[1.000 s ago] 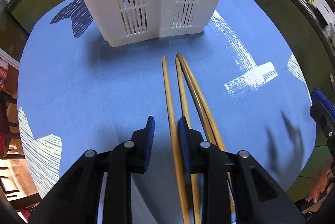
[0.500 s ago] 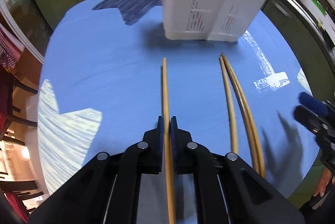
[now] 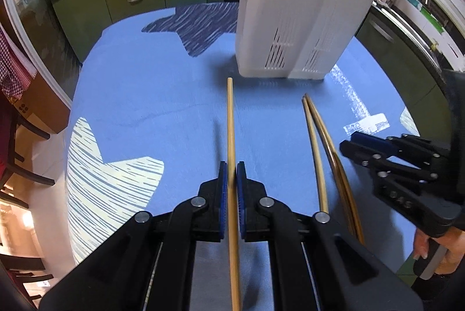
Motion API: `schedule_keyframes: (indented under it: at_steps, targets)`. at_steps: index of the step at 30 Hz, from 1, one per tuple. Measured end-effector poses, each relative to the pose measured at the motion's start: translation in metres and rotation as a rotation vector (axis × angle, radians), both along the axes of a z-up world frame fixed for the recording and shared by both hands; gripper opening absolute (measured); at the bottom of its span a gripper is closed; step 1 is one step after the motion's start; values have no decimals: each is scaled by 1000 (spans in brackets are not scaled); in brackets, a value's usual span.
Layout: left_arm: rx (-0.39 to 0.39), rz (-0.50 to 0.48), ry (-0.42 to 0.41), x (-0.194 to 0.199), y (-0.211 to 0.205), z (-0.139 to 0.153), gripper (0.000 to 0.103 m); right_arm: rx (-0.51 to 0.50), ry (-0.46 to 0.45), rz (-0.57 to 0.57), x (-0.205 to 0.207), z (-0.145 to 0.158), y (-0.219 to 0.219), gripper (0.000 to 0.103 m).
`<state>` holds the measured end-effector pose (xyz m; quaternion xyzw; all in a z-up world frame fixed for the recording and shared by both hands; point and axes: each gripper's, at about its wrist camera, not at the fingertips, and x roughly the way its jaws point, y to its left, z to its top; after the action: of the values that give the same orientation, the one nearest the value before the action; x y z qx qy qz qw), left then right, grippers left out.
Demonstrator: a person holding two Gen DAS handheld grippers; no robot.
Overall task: Organize utensils
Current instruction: 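Lift the chopstick upright with the left tool while the right tool grasps another chopstick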
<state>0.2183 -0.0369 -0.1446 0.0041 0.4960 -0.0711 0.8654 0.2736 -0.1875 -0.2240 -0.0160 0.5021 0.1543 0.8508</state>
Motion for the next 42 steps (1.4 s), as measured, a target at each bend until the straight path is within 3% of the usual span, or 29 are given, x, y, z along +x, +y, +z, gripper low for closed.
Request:
schedule_keyframes:
  at_steps: [2,28,42]
  targets:
    - [-1,2,-8,0,1,3,6,-8,5,0,2,-2,2,17]
    - [-33,10,-34,-7,11,14,6,-107,-7,-6,5,-1,17,17]
    - [-34,12,-30,-9,11,12,6,-111,1,-27,6,-3,10,17]
